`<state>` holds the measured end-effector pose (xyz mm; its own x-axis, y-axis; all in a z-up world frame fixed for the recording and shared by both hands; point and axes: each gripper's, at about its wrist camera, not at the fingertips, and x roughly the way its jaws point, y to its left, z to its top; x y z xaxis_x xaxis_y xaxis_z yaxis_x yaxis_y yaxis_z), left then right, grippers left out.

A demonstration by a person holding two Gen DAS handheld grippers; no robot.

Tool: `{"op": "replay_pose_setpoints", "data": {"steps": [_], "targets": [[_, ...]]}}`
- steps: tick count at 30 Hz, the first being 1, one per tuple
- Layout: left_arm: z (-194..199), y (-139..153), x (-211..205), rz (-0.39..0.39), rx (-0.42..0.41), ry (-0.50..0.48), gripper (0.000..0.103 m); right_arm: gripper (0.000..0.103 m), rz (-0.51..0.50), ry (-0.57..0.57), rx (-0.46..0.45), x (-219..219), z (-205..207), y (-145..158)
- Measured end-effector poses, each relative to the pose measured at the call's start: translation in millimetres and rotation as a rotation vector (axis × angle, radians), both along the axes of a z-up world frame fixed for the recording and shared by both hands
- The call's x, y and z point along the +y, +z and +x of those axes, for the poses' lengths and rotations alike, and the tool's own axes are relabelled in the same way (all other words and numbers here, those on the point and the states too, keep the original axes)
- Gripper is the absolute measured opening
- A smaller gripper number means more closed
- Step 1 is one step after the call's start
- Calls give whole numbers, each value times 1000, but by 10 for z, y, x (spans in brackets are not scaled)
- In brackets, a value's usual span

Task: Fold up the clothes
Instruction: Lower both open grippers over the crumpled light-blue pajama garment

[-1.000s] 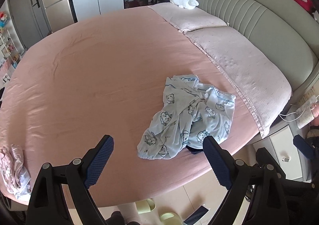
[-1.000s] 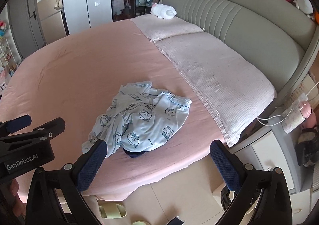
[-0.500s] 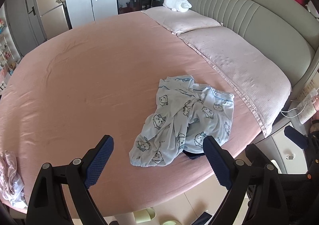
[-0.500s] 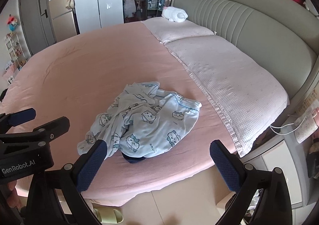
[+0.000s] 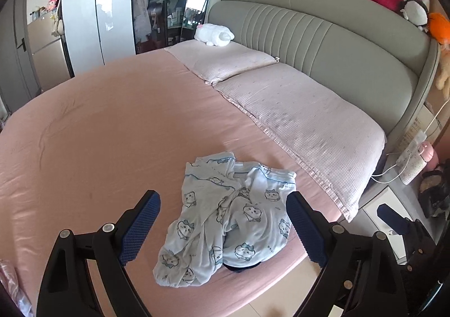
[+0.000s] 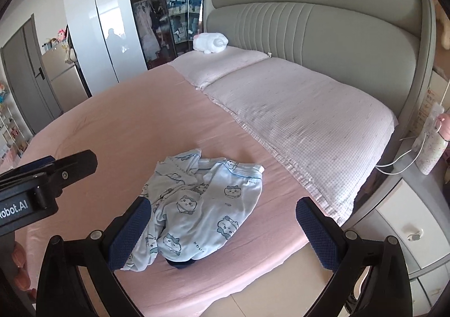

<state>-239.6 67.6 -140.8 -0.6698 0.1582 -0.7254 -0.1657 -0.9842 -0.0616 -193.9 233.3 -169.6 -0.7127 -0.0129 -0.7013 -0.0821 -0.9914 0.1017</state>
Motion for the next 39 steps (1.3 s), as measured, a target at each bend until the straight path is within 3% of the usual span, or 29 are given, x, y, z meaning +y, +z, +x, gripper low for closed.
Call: {"op": "replay_pose_setpoints", "data": {"steps": [2,7,11,17,19,21,23,25,28,31,33,36,39], "targets": [[-56,-83,-11,23,-8,-2,92,103,-10,5,-21,20,-53,-35],[-175,-396,-138,-7,-1,28,92,103,33,45,-51,-22,-161,-162],[-240,-598,-222,-82,1,70,92,103,82,70,-58,-118,-218,-267],[-306,-827,-321,-84,-45,112,92,103,77,69,-154,-201,-389,-486],[-346,-985,-364,-82,-93,144,92,103,85,90,-193,-254,-433,-578],[-378,-1174,-474,-10,-168,179,92,103,121,119,-217,-326,-456,-684],[-382,-1332,-605,119,-230,209,92,103,153,155,-261,-396,-488,-827],[-363,-1428,-690,185,-258,245,92,103,152,174,-294,-424,-499,-969],[-338,-1461,-653,122,-256,242,92,103,104,184,-344,-410,-505,-1166],[-294,-1507,-516,-6,-230,170,92,103,59,210,-388,-417,-505,-1323],[-267,-1587,-417,-66,-242,109,92,103,81,216,-405,-446,-515,-1389],[-228,-1727,-365,-108,-281,94,92,103,139,224,-407,-511,-544,-1424],[-224,-1879,-467,-43,-350,125,92,103,217,248,-391,-601,-581,-1437]]}}
